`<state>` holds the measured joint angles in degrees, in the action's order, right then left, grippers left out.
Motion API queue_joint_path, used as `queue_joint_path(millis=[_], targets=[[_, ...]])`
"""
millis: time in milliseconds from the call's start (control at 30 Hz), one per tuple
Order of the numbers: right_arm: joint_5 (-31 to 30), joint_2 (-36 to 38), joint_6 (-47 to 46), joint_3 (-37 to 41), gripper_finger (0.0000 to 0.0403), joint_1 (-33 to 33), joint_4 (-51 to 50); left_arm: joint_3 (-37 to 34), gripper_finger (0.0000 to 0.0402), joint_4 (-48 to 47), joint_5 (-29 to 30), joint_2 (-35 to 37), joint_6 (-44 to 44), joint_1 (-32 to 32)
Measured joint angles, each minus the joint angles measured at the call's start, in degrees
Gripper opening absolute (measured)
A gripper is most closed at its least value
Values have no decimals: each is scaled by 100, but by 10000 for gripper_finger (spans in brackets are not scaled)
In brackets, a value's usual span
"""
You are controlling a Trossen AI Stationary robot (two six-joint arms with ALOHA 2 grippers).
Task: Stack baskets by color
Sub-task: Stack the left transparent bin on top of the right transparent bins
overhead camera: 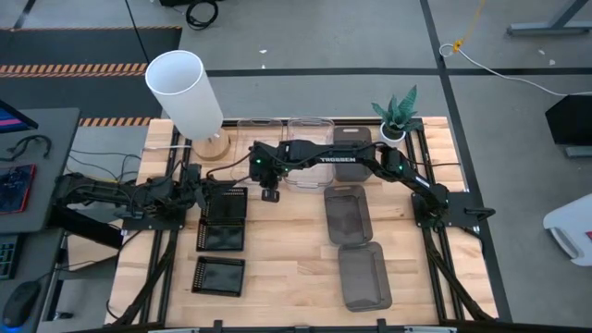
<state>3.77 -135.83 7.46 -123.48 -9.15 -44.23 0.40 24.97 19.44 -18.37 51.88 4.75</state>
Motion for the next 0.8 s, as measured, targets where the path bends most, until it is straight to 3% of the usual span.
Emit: queue_joint_path(millis=[200, 333, 700, 800], targets=[[33, 0, 209, 0, 11, -4, -27, 0, 33, -1, 0, 0, 0, 0], [13, 17, 280, -44, 14, -7, -136, 0, 35, 0, 0, 0, 1, 0], [-120, 36, 326, -1154, 6, 4, -912, 0, 33, 2, 0, 0, 0, 0], [-189, 216, 343, -1043, 5, 7, -893, 0, 36, 3, 0, 0, 2, -2]])
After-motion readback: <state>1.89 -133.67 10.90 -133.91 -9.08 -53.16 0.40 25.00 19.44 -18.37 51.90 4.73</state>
